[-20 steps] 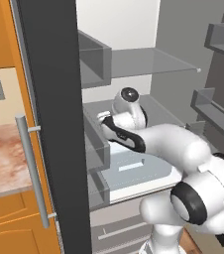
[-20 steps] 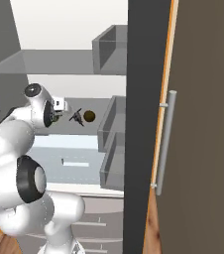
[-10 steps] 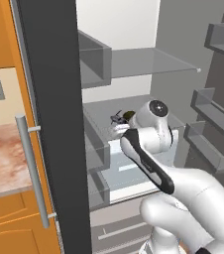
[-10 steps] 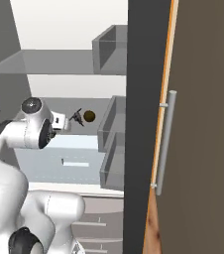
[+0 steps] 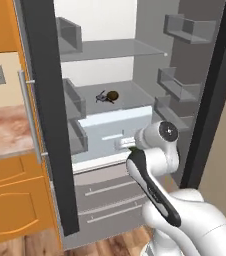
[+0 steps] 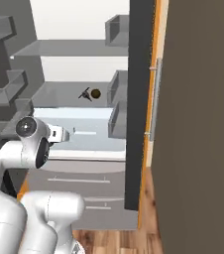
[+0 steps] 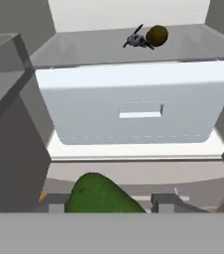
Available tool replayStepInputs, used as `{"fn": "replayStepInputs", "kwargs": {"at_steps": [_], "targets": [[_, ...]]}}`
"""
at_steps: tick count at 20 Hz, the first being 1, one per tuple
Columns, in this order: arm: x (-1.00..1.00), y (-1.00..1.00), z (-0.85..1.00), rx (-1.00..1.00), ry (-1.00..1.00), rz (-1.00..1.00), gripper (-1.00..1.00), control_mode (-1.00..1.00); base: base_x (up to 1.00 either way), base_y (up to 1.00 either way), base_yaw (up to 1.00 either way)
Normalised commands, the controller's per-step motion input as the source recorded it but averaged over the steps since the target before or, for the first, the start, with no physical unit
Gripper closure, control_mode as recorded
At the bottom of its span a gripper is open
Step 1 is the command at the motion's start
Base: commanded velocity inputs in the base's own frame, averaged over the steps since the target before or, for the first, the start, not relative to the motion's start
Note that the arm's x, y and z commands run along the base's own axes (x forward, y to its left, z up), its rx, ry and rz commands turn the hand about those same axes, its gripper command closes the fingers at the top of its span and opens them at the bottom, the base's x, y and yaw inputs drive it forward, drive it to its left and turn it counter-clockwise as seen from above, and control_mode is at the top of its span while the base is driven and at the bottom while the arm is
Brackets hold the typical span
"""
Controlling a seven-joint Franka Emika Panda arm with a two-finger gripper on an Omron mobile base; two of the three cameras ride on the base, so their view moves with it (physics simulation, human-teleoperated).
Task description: Place one avocado and one fish in each tupperware on the nearby counter, to pack two identical lunches.
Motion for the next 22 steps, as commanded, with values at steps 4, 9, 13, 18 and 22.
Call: {"fn": "replayStepInputs", "kwargs": {"at_steps": [4,9,13,18,22], "targets": [[0.0,0.0,0.0,0.0,0.0,0.0,1.0,1.0,-1.0,0.59,-0.06],[0.0,0.0,0.0,0.0,0.0,0.0,1.0,1.0,-0.9,1.0,-0.02],[0.0,0.0,0.0,0.0,0.0,0.0,1.0,1.0,-0.97,1.0,-0.07],[0.0,0.0,0.0,0.0,0.0,0.0,1.0,1.0,0.26,1.0,-0.03],[0.0,0.0,0.0,0.0,0.0,0.0,1.0,1.0,1.0,1.0,0.0]]}}
